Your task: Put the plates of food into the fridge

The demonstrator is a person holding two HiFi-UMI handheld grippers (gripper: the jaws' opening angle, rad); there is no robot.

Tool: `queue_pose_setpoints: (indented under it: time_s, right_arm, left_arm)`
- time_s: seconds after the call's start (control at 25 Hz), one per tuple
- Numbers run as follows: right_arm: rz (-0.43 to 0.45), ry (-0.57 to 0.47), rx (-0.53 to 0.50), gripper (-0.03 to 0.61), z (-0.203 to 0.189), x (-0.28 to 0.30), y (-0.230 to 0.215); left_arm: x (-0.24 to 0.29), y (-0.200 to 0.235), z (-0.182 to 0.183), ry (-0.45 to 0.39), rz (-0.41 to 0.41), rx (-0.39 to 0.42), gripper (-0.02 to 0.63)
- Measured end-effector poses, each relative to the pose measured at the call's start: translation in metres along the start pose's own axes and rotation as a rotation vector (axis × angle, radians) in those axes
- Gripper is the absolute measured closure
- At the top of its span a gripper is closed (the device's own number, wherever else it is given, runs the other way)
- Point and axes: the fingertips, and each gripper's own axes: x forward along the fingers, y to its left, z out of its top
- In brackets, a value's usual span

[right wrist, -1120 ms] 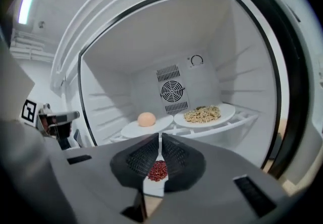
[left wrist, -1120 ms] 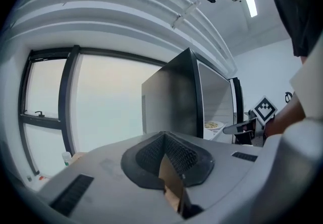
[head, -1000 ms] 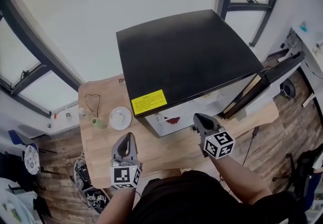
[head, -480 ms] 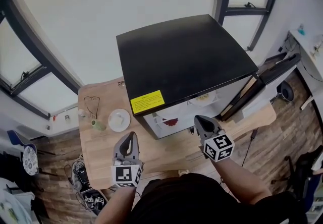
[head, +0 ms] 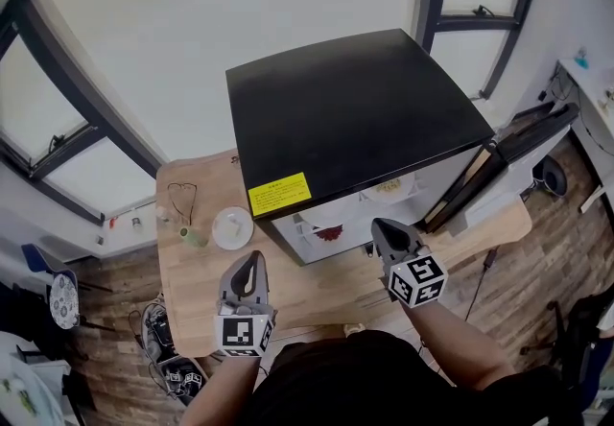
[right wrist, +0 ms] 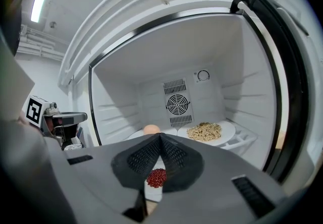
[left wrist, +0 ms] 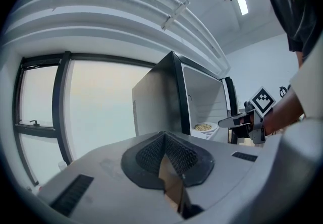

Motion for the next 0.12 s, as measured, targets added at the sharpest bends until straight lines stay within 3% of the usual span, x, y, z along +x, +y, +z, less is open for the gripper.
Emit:
queue_pose_setpoints:
  time_s: [0.12]
  right_arm:
    - [0.004, -0.009, 0.008, 0.557, -0.0004, -0.0013, 0.0012]
  left_arm:
    - [-0.0049, -0.0055, 0.0004, 0.002, 0.002, 0.003, 0.609]
